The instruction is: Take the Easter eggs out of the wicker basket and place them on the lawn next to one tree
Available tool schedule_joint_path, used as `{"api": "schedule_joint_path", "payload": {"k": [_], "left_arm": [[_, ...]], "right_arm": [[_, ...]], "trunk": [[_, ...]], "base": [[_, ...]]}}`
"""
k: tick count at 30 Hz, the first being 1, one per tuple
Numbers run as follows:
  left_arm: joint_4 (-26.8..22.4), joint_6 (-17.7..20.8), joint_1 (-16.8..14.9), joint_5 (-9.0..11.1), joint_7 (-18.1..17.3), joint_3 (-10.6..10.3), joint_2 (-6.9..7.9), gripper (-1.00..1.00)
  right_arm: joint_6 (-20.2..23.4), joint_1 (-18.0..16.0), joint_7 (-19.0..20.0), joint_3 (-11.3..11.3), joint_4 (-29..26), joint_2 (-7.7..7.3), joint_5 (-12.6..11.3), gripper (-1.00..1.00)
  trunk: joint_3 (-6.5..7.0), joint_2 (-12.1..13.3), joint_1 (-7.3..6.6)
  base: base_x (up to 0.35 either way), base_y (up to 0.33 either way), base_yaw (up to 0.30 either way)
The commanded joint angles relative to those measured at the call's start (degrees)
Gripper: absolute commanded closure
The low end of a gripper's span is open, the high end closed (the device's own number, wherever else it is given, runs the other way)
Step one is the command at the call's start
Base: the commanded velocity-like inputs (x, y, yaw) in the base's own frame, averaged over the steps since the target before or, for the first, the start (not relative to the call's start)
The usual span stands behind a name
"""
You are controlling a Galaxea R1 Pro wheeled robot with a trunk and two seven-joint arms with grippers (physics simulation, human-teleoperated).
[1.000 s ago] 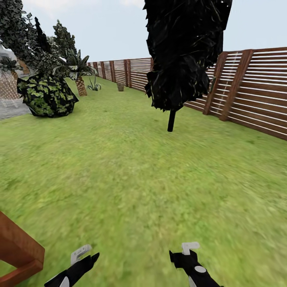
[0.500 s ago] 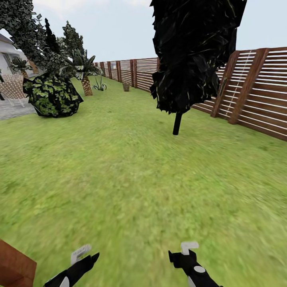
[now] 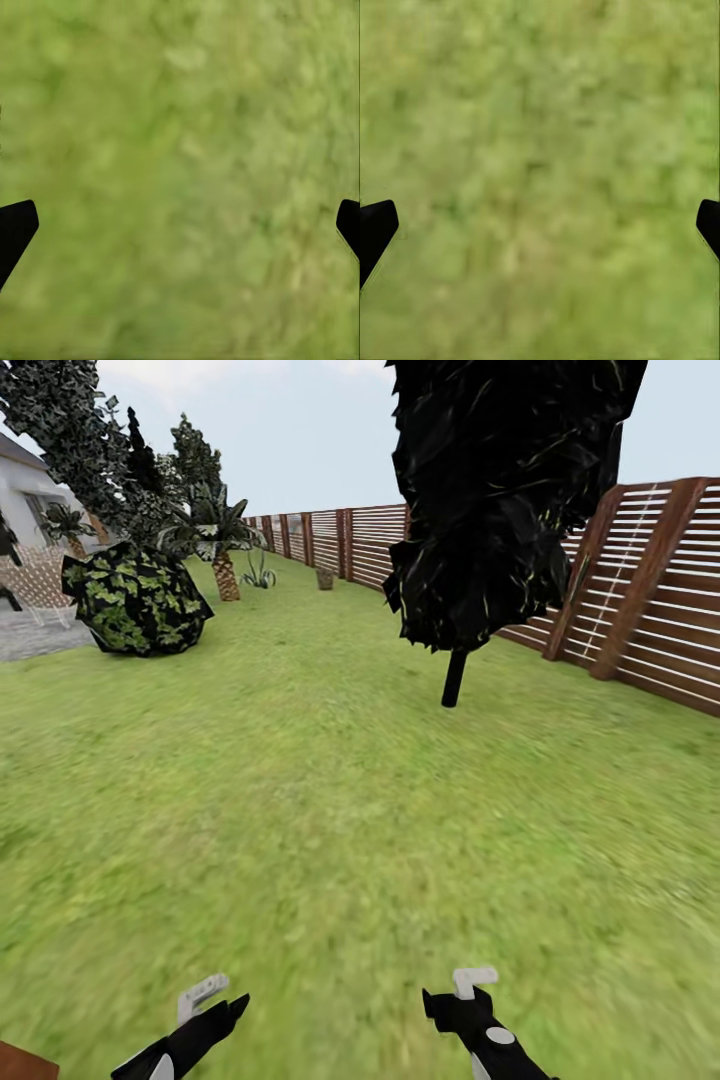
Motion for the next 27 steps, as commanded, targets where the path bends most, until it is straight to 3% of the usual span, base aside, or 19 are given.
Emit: {"api": "schedule_joint_path", "payload": {"k": [1,8,18,27], "left_arm": [[-0.1,0.6,0.0,0.6,-0.3,0.3,-0.03,-1.0],[-0.1,0.6,0.0,0.6,-0.3,0.3,-0.03,-1.0],[-0.1,0.6,0.0,0.6,-0.3,0.3,-0.03,-1.0],[-0.1,0.6,0.0,0.6,-0.3,0.3,-0.03,-1.0]], "right_arm": [[-0.2,0.0,0.0,0.0,0.0,-0.01,0.3,-1.0],[-0.2,0.0,0.0,0.0,0.0,-0.01,0.3,-1.0],[-0.1,0.0,0.1,0.0,0.0,0.18,0.3,-1.0],[-0.1,0.0,-0.1,0.0,0.0,0.17,0.3,-1.0]], "trunk": [[-0.05,0.0,0.02],[-0.05,0.0,0.02],[-0.05,0.0,0.02],[-0.05,0.0,0.02]], "base": [[0.314,-0.098,0.26],[0.314,-0.098,0.246],[0.314,-0.098,0.031],[0.314,-0.098,0.269]]}}
